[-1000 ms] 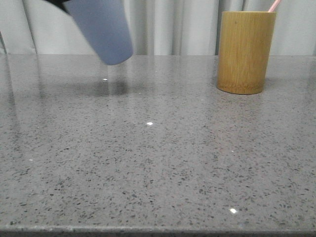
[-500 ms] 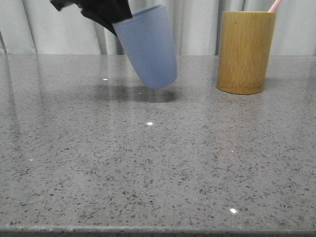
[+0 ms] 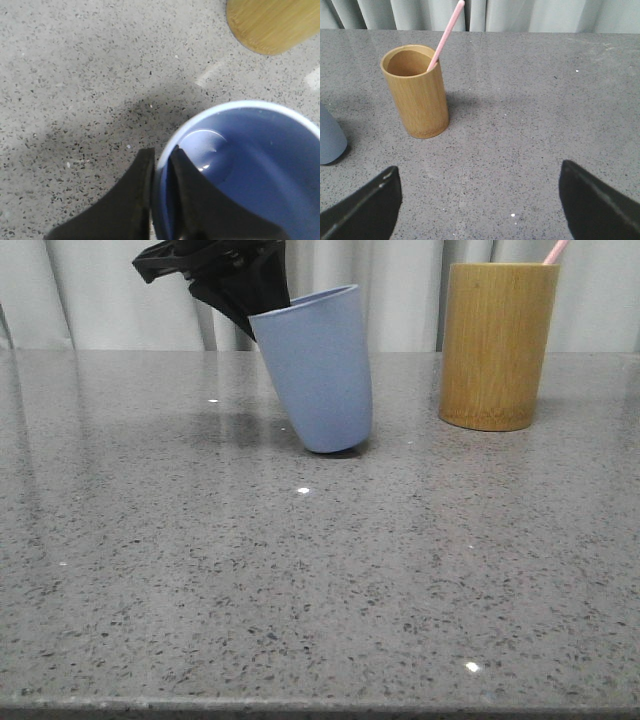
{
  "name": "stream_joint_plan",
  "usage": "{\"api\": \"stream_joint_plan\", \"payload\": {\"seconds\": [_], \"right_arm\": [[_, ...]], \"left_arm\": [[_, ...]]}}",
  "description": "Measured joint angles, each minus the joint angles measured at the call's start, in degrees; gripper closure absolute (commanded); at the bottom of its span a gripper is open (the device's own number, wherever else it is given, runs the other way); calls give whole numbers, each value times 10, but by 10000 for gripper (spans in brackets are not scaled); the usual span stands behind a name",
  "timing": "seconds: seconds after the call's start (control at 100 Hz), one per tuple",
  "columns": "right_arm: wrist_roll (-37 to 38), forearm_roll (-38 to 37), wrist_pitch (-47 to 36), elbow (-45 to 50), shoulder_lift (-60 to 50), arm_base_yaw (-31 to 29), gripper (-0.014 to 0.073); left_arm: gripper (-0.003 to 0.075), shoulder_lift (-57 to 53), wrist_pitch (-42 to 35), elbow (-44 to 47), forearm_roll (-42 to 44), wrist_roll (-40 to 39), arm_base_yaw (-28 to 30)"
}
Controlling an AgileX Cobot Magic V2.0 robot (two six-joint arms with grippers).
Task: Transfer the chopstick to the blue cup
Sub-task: 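Lift the blue cup with the left gripper toward the bamboo cup, then lower the blue cup onto the table, open left gripper, withdraw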
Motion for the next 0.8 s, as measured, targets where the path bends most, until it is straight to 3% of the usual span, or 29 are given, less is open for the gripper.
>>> {"api": "stream_joint_plan", "payload": {"seconds": [0.31, 0.4, 0.5, 0.69, 0.8], "right_arm": [[0, 0, 0, 0, 0, 0, -41], [0, 0, 0, 0, 0, 0, -41], [0, 0, 0, 0, 0, 0, -41], [0, 0, 0, 0, 0, 0, -41], [0, 0, 0, 0, 0, 0, -41]], "left_arm": [[736, 6, 20, -20, 8, 0, 0], [703, 7, 26, -35, 10, 2, 0], [612, 7, 33, -54, 10, 3, 0], [344, 7, 43, -66, 7, 5, 0], [240, 7, 50, -66, 7, 5, 0]]}}
